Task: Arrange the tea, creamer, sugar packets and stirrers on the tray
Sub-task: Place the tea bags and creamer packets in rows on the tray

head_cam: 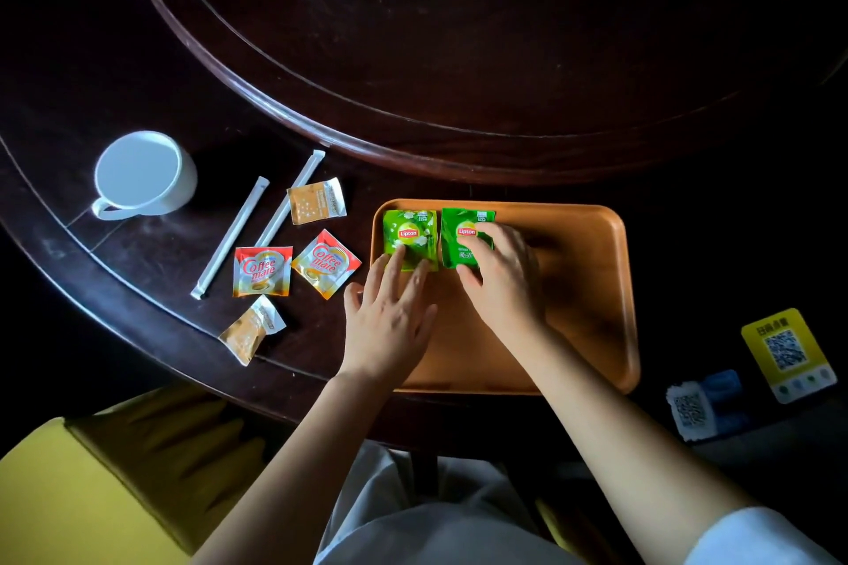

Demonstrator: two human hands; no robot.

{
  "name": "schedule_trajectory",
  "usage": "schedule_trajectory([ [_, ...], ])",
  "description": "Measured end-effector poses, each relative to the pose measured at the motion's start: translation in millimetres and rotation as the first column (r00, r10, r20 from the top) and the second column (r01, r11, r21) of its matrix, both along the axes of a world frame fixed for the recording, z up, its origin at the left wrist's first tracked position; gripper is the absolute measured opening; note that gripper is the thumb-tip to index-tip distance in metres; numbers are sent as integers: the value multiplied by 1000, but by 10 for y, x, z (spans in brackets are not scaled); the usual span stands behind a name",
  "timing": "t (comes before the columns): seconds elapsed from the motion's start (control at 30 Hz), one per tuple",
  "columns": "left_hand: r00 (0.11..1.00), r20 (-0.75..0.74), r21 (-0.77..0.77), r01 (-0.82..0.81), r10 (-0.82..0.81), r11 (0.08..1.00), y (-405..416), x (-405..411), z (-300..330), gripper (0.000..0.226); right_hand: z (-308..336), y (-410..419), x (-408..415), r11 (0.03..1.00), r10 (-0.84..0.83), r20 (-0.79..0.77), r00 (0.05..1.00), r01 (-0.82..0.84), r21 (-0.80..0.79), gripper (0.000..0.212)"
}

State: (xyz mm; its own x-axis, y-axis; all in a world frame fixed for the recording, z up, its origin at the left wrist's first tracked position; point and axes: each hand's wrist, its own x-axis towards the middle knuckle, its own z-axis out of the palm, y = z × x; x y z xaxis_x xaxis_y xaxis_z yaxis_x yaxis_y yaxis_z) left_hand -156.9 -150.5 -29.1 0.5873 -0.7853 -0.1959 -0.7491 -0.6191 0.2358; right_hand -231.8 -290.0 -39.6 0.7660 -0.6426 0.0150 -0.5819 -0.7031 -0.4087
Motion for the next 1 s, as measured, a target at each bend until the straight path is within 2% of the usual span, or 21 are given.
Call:
schedule_trajectory([
  [0.23,1000,-31,-9,2,-2,1000,-3,0,4,57,31,15,2,1000,-1,18,1000,1,6,32],
  [0.33,999,2,-138,-48,49,989,25,-39,148,55,188,21,46,1000,4,135,991,0,-23,26],
  [0.43,970,-54,-354,-239,235,904,233,-26,296,44,313,148,155,998,65,207,976,-59,-34,25],
  [0.5,902,-101,-402,-422,419,813,466,91,323,37,308,300,257,993,119,213,970,-119,-12,26],
  [0.57,843,-84,-364,-522,531,771,692,304,277,36,282,465,390,986,167,179,970,-169,-2,30],
  [0.67,838,-7,-186,-537,546,823,892,701,169,42,300,674,660,978,210,71,975,-208,-32,40],
  [0.77,805,43,-37,-590,591,806,910,977,124,43,329,837,921,972,224,-106,969,-229,-42,49],
  [0.83,778,51,5,-627,626,779,886,1024,125,43,302,908,1034,979,191,-212,958,-202,-30,54],
  [1.0,657,-35,-8,-754,753,657,793,1033,122,44,245,998,1150,990,115,-270,956,-131,-41,60],
])
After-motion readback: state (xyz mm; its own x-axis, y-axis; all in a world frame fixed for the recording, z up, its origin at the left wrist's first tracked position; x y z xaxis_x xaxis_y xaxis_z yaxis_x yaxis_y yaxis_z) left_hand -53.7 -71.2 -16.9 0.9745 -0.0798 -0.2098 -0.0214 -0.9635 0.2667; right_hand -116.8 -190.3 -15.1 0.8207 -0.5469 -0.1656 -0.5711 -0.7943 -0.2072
